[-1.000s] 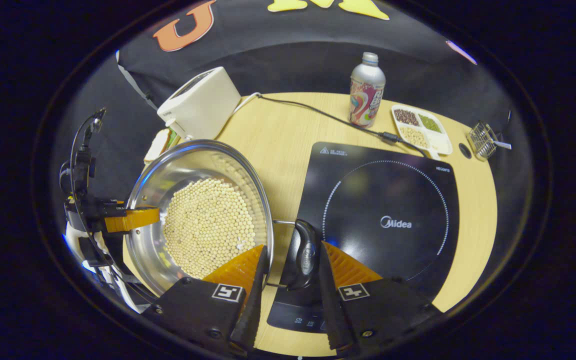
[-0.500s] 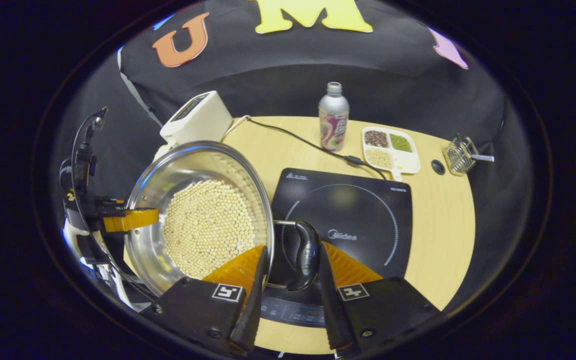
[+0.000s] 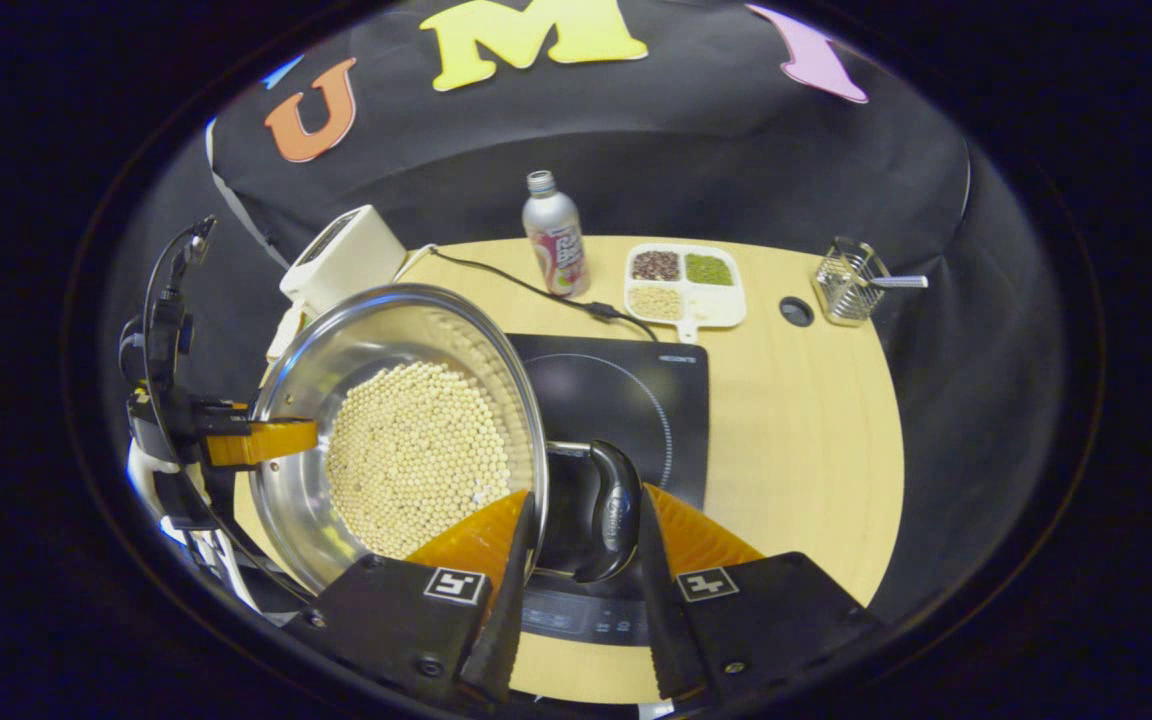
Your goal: First push the handle of the pot to place it horizontally, then grasp the pot with both hands and set it on the induction cooktop.
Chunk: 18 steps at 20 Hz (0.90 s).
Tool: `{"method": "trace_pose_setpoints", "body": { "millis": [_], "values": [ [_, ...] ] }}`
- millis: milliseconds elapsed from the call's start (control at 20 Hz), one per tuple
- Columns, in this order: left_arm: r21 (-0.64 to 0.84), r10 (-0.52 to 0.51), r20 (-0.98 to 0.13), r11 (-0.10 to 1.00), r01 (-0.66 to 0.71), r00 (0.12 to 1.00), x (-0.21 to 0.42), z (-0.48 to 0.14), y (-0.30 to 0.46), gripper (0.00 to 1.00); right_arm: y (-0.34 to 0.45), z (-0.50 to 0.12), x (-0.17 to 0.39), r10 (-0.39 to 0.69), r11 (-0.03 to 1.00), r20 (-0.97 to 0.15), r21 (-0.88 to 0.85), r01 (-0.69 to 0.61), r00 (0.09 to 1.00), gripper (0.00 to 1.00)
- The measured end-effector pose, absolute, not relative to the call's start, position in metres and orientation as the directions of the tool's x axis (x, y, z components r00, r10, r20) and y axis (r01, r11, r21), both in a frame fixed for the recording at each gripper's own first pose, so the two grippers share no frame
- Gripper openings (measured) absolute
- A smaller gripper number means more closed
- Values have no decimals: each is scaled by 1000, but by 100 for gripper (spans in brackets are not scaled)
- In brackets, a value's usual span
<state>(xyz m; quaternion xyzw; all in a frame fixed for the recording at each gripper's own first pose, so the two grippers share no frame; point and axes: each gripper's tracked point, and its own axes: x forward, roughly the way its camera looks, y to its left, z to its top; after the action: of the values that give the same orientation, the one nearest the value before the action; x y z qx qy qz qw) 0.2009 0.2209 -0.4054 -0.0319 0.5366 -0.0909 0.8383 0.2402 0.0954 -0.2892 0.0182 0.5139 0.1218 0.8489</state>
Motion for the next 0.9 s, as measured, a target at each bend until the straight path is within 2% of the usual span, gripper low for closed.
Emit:
{"method": "trace_pose_setpoints", "body": {
  "millis": [400, 700, 750, 800, 900],
  "values": [
    [-149, -189, -903, 980, 131, 386, 205, -401, 222, 65, 30, -312, 256, 214, 973, -880, 153, -172, 423, 53],
    [-149, -183, -913, 982, 118, 364, 205, -400, 223, 65, 16, -331, 273, 208, 974, -890, 150, -171, 406, 53],
    [-150, -183, -915, 982, 117, 361, 204, -401, 221, 55, 17, -334, 276, 209, 973, -892, 150, -173, 402, 53],
    [-150, -182, -916, 982, 116, 358, 204, -401, 222, 65, 17, -336, 278, 209, 973, -893, 151, -172, 399, 53],
    [-151, -182, -919, 982, 114, 351, 204, -401, 221, 65, 18, -340, 282, 210, 973, -896, 152, -173, 390, 53]
  ]
}}
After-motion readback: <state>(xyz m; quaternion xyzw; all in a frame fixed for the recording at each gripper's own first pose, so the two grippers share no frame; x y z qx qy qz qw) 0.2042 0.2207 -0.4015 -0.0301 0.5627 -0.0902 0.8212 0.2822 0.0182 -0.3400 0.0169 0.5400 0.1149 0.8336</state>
